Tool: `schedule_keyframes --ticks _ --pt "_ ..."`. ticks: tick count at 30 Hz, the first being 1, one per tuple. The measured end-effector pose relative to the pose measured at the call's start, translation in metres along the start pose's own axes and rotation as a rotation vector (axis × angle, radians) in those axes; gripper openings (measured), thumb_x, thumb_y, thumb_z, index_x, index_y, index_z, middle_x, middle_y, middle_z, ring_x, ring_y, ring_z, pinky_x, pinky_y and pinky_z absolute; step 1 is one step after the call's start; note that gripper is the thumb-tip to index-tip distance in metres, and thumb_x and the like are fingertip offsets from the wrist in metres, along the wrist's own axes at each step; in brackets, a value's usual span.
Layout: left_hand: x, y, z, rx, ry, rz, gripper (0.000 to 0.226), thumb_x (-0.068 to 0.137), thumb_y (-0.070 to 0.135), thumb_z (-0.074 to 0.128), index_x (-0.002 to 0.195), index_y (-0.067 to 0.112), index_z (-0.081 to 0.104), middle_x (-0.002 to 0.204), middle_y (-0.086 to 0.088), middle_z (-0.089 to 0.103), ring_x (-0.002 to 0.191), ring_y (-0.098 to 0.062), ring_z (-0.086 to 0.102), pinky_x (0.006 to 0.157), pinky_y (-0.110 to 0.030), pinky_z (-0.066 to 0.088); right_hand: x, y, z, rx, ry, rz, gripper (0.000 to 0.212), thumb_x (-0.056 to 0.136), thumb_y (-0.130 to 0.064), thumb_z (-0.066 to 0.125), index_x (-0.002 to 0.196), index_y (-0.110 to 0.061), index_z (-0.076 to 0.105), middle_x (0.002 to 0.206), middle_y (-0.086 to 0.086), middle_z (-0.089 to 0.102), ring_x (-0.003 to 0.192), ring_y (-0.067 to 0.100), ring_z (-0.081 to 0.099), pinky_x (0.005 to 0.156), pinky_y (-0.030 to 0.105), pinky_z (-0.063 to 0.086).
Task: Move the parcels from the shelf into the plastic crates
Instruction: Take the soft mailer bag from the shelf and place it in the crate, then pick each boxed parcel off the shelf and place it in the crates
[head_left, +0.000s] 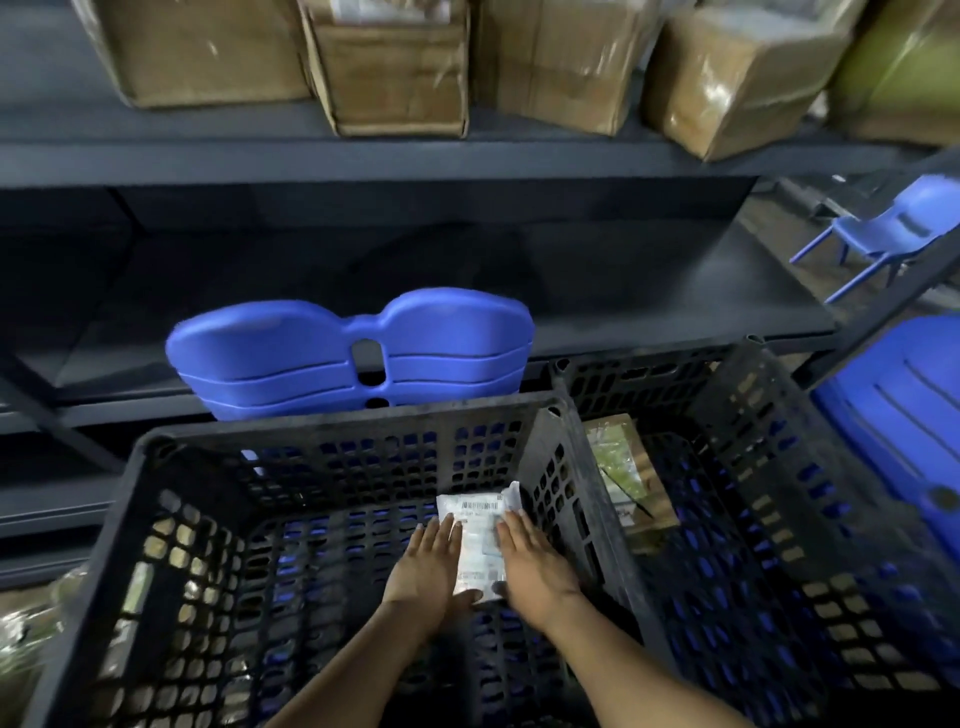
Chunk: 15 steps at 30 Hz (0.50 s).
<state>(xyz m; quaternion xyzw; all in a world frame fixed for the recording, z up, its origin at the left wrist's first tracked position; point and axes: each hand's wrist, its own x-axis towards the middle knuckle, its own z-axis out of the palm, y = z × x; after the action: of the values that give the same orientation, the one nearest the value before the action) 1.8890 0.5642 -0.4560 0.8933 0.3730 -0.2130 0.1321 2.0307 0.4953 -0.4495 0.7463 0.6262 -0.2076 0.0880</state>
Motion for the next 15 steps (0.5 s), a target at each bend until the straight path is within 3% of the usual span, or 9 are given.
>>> schedule_keyframes --ticks 4,9,12,15 --pt "-0.049 -0.002 -0.049 0.043 0.135 -0.014 0.08 0.096 0.057 0.024 0.152 0.005 -0.002 0.161 -0.009 -0.004 0.149 -0.023 -0.005 0.118 -0.036 -0.008 -0.037 -0.017 -0.051 -0.004 0.045 -0.064 0.073 0.101 -0.034 0.039 0.151 -0.004 -0.005 0.159 0.01 -0.015 0.147 0.023 -0.014 0.118 0.03 -0.002" --pt "-0.103 -0.01 -0.137 0.1 0.291 -0.038 0.09 0.081 0.061 -0.003 0.152 0.006 -0.001 0.161 -0.008 -0.003 0.149 -0.022 -0.004 0.114 -0.033 -0.014 -0.071 -0.033 -0.129 -0.06 0.193 -0.136 0.071 0.101 -0.038 0.034 0.152 -0.007 -0.004 0.16 0.009 -0.012 0.148 0.023 -0.011 0.113 0.03 -0.01" --pt "-0.124 -0.017 -0.192 0.117 0.343 -0.059 0.077 0.097 0.055 0.021 0.152 0.006 0.001 0.161 -0.008 0.003 0.149 -0.022 0.001 0.12 -0.036 -0.007 -0.083 -0.038 -0.181 -0.061 0.265 -0.136 0.071 0.1 -0.038 0.036 0.153 -0.007 0.0 0.16 0.009 -0.007 0.148 0.023 -0.007 0.118 0.032 -0.005" --pt "-0.139 -0.023 -0.24 0.13 0.429 -0.075 0.076 0.097 0.052 0.03 0.152 0.005 0.006 0.16 -0.009 0.012 0.148 -0.023 0.009 0.122 -0.036 -0.001 -0.09 -0.038 -0.225 -0.058 0.364 -0.114 0.071 0.099 -0.04 0.038 0.152 -0.007 0.005 0.161 0.01 0.001 0.148 0.023 -0.002 0.119 0.033 0.0"
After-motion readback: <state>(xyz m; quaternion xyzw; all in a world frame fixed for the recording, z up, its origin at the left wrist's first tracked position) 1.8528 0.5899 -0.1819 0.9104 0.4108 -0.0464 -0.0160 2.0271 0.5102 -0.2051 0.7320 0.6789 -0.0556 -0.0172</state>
